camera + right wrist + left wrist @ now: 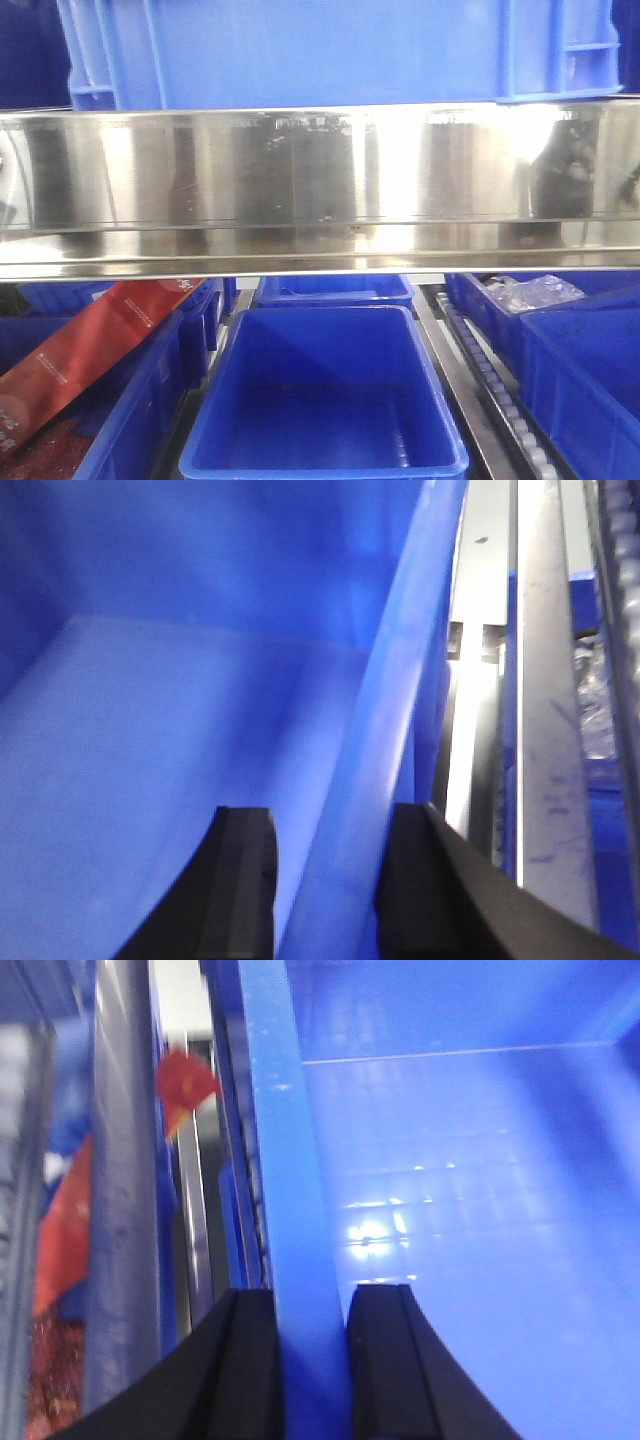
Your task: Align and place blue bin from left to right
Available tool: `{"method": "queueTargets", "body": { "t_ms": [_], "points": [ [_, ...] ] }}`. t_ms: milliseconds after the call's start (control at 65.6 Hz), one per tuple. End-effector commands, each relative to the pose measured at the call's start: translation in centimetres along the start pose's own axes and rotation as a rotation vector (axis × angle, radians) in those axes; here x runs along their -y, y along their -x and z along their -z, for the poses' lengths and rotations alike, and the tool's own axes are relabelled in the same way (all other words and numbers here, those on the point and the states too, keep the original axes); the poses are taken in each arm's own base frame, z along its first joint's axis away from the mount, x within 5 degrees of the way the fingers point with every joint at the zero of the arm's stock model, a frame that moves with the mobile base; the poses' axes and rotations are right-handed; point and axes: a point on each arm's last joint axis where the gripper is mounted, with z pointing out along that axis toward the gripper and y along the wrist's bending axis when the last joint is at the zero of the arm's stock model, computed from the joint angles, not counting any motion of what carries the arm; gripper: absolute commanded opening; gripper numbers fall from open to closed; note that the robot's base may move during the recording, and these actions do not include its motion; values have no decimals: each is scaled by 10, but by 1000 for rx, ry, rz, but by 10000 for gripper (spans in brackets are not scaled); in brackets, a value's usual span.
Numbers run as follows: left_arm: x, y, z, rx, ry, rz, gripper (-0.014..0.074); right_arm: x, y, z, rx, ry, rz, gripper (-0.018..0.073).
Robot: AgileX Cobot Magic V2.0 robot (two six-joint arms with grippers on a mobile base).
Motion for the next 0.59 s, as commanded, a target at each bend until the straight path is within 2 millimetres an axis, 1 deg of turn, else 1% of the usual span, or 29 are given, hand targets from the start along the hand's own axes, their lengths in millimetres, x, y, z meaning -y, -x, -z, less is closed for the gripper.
{"method": "queueTargets", "body": {
  "t_ms": [0,46,76,137,183,244,305,320,335,350,442,503,549,579],
  "points": [
    [5,3,16,28,-34,-15,-68,-1,15,13,122,-5,7,-31],
    [5,3,16,28,-34,-15,-27,-1,15,13,120,-5,7,81],
    [5,3,16,26,-34,-15,25,-1,14,13,118,-5,7,154],
    [5,3,16,24,-33,-15,150,-1,14,14,111,-5,9,338],
    [5,3,16,24,-33,-15,262,-1,13,15,105,-9,13,430],
    [5,3,16,22,-33,-15,417,-1,14,17,105,-11,17,518],
    [5,3,17,18,-32,-15,547,-2,15,22,112,-16,23,543],
    [5,3,20,18,-32,-15,601,-2,16,25,117,-16,24,540],
    [5,2,21,15,-30,-16,619,-3,16,26,119,-15,24,539],
    [5,2,23,15,-29,-16,624,-3,17,29,124,-16,27,538],
    [4,3,38,31,-23,-19,568,-4,20,47,148,-22,30,538],
    [4,5,53,57,-28,-19,514,-4,21,63,154,-25,31,538],
    [3,6,65,81,-21,-22,479,-6,22,75,160,-24,34,523],
    [2,7,74,98,-20,-23,453,-6,21,85,157,-25,35,494]
  ]
}}
